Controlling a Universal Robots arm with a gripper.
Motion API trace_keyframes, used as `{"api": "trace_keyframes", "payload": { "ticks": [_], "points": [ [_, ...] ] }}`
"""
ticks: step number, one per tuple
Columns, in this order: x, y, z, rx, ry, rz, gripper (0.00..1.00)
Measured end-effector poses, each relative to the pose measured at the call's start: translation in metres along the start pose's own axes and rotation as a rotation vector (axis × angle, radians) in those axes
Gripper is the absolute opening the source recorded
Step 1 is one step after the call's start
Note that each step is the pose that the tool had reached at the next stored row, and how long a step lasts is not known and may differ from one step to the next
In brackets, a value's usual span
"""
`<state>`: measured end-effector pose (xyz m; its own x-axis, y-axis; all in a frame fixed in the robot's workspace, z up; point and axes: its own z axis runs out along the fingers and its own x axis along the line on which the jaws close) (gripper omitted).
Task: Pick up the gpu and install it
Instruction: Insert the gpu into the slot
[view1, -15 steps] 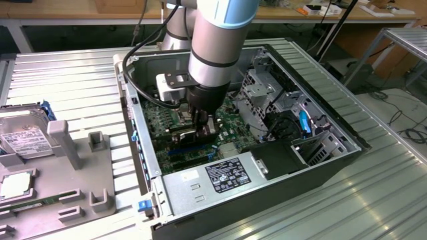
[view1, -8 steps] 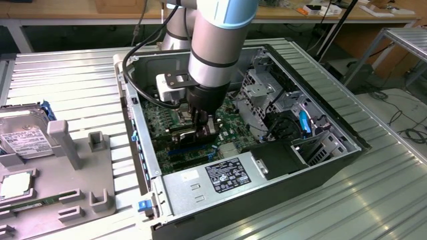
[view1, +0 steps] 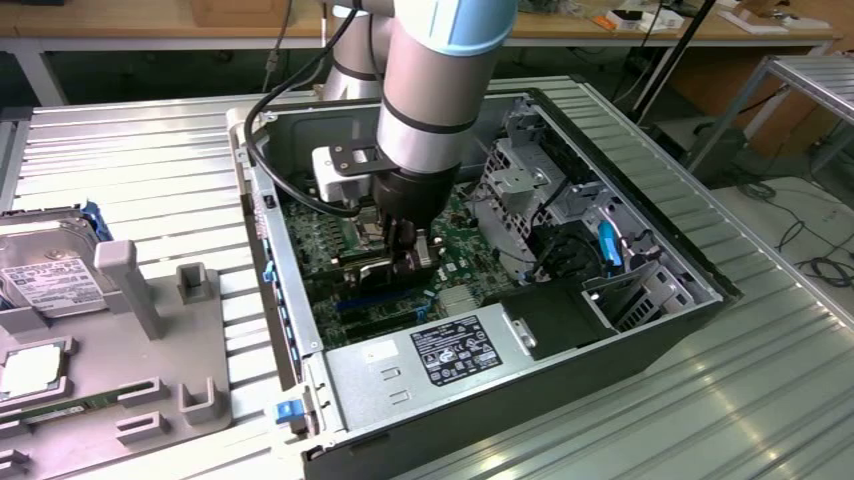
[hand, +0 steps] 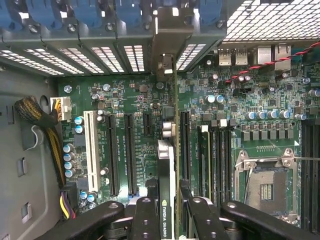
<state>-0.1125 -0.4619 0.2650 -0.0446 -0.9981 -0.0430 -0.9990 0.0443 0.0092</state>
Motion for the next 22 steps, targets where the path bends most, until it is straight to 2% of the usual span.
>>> {"api": "trace_keyframes", "payload": {
  "ticks": [3,4,8,10,12,13,17,18,19,20,22],
  "points": [
    [0.0006,-0.0001,0.0001,0.0003,0.0023,0.0,0.27],
    [0.0007,-0.0002,0.0002,0.0006,0.007,0.0,0.27],
    [0.0006,-0.0001,-0.0016,0.0007,0.0134,0.0,0.27],
    [0.0006,-0.0001,-0.0016,0.0009,0.0136,0.0,0.27],
    [0.0006,-0.0001,-0.0017,0.0016,0.0373,0.0,0.27],
    [0.0006,-0.0001,-0.0016,0.0017,0.0398,0.0,0.27],
    [0.0001,0.0,-0.0016,0.0018,0.0399,0.0,0.27],
    [-0.0002,0.0001,-0.0016,0.0023,0.0379,0.0,0.27],
    [-0.0003,0.0002,-0.0016,0.0037,0.0308,0.001,0.27],
    [-0.0004,0.0002,-0.0016,0.0052,0.0167,0.001,0.27],
    [-0.0004,0.0002,-0.0016,0.0053,0.0159,0.001,0.27]
  ]
}}
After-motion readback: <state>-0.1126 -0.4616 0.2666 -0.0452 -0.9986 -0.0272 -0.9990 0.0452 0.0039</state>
